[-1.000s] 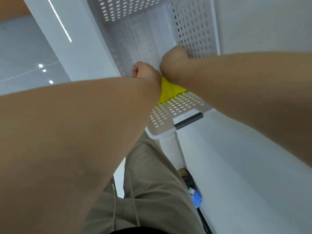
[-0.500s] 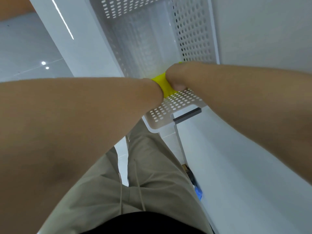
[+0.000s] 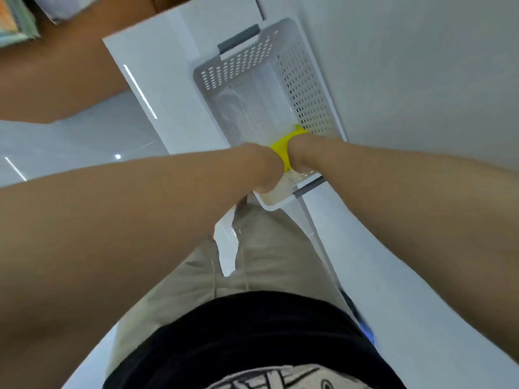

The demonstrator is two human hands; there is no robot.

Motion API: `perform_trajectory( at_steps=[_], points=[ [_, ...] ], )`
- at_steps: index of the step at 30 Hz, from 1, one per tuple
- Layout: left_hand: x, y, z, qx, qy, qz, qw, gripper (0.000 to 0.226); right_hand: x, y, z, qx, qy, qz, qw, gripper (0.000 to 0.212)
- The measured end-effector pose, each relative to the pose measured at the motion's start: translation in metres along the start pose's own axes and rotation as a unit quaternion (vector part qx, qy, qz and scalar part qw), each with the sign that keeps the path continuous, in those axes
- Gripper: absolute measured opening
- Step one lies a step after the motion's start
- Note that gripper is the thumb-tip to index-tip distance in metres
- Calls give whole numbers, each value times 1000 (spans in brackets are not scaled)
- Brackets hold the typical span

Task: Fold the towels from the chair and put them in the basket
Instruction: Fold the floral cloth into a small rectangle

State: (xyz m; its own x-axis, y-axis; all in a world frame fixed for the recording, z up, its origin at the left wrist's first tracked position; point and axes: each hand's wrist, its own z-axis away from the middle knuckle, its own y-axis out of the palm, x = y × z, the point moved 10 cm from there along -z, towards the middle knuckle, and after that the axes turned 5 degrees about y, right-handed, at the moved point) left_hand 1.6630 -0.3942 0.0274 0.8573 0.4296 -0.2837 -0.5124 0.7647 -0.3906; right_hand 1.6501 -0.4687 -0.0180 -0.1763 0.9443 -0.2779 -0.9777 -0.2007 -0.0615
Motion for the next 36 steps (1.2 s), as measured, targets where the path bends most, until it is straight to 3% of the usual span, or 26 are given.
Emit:
perform_trajectory(
  at_steps=[3, 6, 9, 16, 22, 29, 33, 36],
  points=[
    [5, -28, 54, -117, 24, 23, 993, 9, -1, 5, 45, -72, -20, -170, 983, 7],
    [26, -31, 94, -164, 3, 49, 985, 33, -22, 20, 94, -146, 23, -337, 930, 33],
    [23, -39, 125, -200, 23, 48, 978, 39, -43, 44, 154, -196, 78, -506, 836, 50],
    [-70, -36, 170, -243, 152, -69, 955, 37, 6, 149, 264, -251, 146, -745, 601, 46],
    [-218, 19, 205, -187, 275, -197, 922, 28, 79, 280, 329, -245, 225, -835, 439, 43],
    [-404, 152, 251, -118, 387, -299, 864, 28, 201, 473, 409, -210, 359, -880, 229, 44],
    [-509, 261, 282, -90, 445, -326, 829, 27, 299, 590, 447, -171, 404, -883, 166, 43],
    [-577, 342, 298, -76, 454, -305, 834, 24, 371, 672, 474, -151, 405, -892, 132, 38]
  ],
)
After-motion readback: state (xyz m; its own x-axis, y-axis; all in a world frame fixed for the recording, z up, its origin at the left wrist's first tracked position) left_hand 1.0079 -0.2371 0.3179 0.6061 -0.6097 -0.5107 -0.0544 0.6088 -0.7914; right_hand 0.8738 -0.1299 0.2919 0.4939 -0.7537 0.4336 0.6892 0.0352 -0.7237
